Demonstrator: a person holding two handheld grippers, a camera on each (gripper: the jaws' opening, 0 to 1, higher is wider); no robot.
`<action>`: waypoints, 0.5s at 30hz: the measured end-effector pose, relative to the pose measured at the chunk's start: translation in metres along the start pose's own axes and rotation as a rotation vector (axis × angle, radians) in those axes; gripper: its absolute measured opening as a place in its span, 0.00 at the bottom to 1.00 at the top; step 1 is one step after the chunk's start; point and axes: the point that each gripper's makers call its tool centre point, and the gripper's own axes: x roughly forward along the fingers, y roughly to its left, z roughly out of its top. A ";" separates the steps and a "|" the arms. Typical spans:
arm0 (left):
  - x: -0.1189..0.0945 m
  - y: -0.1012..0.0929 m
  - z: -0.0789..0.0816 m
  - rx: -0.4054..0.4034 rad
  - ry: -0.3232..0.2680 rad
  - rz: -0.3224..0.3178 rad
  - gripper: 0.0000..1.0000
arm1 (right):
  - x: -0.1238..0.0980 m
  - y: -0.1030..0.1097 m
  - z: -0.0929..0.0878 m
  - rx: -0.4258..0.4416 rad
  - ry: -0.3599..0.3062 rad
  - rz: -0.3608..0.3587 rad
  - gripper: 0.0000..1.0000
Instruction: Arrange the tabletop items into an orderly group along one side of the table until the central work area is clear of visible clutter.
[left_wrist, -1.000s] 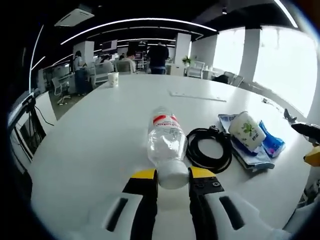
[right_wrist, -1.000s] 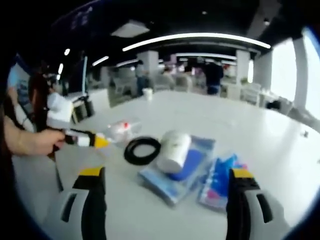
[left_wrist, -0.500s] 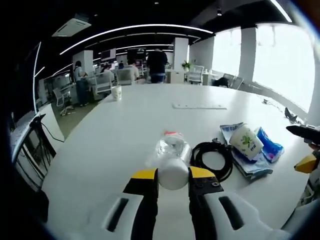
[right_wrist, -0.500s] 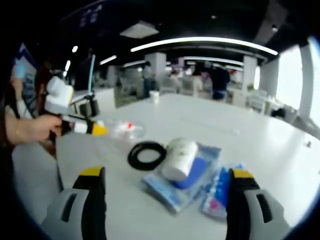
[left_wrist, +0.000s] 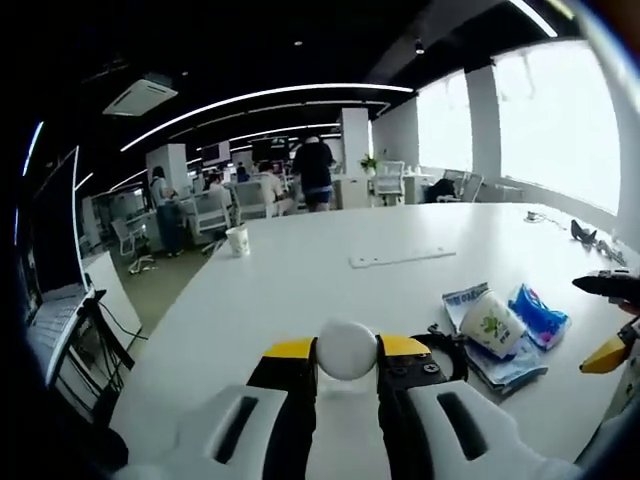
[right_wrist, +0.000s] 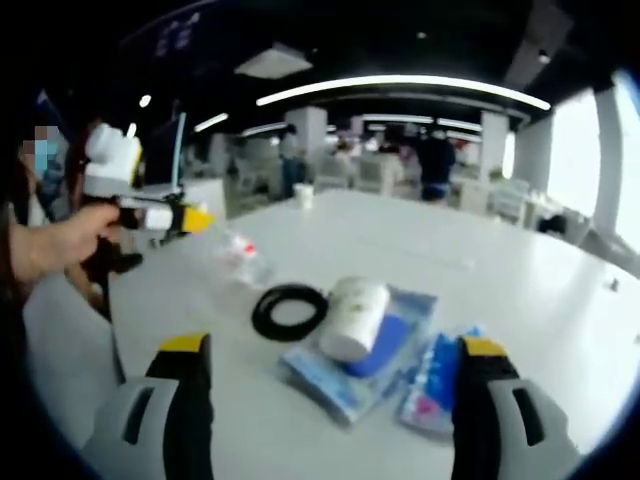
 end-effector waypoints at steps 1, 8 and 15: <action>0.001 0.000 0.002 0.002 -0.004 0.001 0.20 | 0.000 -0.001 0.000 0.005 -0.003 -0.002 1.00; 0.008 0.006 0.012 -0.029 -0.015 0.021 0.20 | -0.002 -0.003 -0.001 0.032 0.002 -0.008 0.99; 0.022 0.010 0.018 -0.063 -0.015 0.038 0.21 | -0.004 -0.006 -0.002 0.024 0.002 -0.019 0.99</action>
